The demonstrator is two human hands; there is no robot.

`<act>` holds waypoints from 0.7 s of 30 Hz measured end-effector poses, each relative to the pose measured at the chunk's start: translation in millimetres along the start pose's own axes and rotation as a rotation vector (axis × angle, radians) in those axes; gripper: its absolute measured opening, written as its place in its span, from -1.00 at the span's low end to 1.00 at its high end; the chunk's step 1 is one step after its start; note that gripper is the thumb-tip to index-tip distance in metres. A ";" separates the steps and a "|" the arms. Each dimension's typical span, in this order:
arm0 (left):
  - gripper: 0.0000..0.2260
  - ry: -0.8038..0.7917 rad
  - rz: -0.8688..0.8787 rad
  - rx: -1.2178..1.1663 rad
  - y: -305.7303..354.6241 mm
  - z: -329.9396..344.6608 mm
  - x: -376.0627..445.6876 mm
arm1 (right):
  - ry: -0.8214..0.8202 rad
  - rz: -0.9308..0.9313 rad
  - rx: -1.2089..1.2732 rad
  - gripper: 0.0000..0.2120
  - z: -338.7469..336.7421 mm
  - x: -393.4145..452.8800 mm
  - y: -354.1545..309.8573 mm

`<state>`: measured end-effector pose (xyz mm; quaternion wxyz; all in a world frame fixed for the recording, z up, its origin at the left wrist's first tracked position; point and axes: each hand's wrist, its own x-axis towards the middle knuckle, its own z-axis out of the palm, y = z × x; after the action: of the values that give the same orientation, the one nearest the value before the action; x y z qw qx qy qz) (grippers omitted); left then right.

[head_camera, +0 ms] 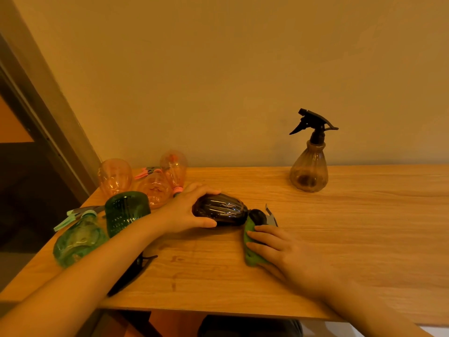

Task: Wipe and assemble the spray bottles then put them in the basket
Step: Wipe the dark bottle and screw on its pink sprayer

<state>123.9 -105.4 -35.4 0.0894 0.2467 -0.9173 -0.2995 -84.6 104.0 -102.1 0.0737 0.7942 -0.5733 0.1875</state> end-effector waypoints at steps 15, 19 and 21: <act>-0.45 -0.038 -0.011 -0.019 -1.9 -3.0 5.7 | 0.202 0.207 0.273 -0.67 -19.9 -19.8 14.4; -0.44 -0.014 -0.002 -0.014 -1.5 -2.6 4.9 | 0.224 0.326 0.229 -0.50 -7.2 -1.6 16.0; -0.44 0.003 -0.003 -0.005 -1.2 -2.9 3.8 | 0.174 0.403 0.223 -0.44 -2.1 0.2 14.1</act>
<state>121.9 -109.7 -33.8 0.0910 0.2482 -0.9161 -0.3016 -98.2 99.8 -101.5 -0.0042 0.6479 -0.6872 0.3286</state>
